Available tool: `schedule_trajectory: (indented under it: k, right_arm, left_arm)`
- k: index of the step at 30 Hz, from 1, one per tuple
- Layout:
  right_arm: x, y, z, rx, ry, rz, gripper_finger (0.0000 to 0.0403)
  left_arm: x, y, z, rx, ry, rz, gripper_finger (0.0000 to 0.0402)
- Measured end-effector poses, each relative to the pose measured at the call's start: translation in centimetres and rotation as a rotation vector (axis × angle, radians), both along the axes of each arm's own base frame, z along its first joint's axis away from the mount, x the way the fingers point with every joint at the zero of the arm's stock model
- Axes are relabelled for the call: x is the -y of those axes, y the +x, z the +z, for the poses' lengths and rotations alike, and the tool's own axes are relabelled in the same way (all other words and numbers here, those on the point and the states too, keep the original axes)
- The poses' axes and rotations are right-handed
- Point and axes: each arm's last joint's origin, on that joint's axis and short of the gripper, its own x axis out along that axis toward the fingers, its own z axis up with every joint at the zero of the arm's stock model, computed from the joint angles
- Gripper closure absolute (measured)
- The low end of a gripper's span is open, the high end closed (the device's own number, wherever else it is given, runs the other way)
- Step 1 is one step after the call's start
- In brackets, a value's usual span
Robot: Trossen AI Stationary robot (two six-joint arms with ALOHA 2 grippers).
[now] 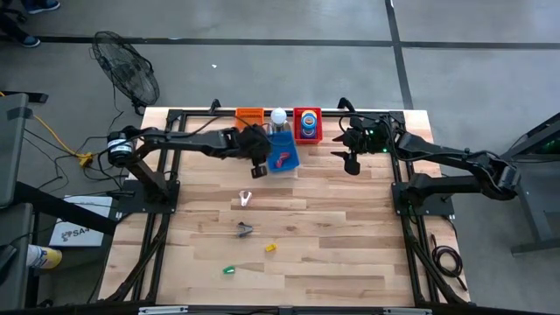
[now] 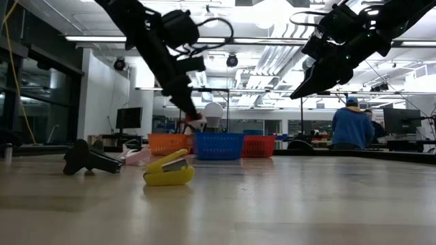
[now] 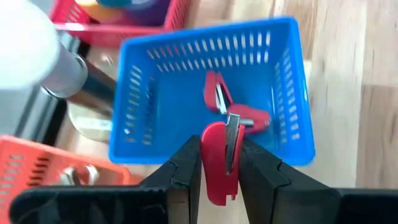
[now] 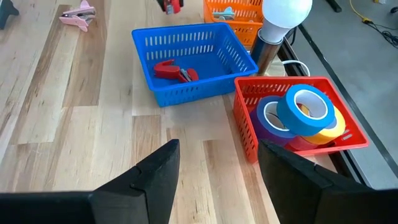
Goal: Pick and place Stapler, Stapler remover, tape
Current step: Put the red stapler into the blue basket
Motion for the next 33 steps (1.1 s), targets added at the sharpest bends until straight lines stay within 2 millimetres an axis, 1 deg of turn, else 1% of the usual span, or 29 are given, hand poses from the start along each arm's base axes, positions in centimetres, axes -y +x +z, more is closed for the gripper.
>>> schedule_trajectory:
  k: [4, 7, 11, 15, 18, 28, 33]
  right_arm:
    - [0.0, 0.0, 0.0, 0.0, 0.0, 0.0, 0.0195]
    - [0.0, 0.0, 0.0, 0.001, 0.0, 0.0, 0.0195]
    - [0.0, 0.0, 0.0, 0.006, 0.012, -0.004, 0.0195]
    - [0.0, 0.0, 0.0, 0.011, 0.018, 0.003, 0.0195]
    - [0.0, 0.1, 0.1, 0.016, 0.015, 0.004, 0.0195]
    - [0.0, 0.1, 0.1, 0.014, 0.011, 0.008, 0.0195]
    - [0.0, 0.0, 0.0, 0.009, 0.019, 0.009, 0.0195]
  left_arm:
    - [-0.1, 0.4, 0.5, 0.055, 0.023, -0.003, 0.0325]
    - [-0.3, 1.2, 0.5, 0.125, 0.036, -0.037, 0.0325]
    - [-0.5, 2.2, -0.8, 0.14, 0.033, -0.052, 0.0324]
    - [-0.7, 2.7, -2.1, 0.125, 0.008, -0.036, 0.0324]
    - [-0.8, 2.9, -2.9, 0.104, -0.004, -0.009, 0.0324]
    - [-0.9, 2.9, -3.0, 0.107, -0.004, 0.029, 0.0322]
    - [-0.9, 2.9, -3.0, 0.108, -0.007, 0.031, 0.0304]
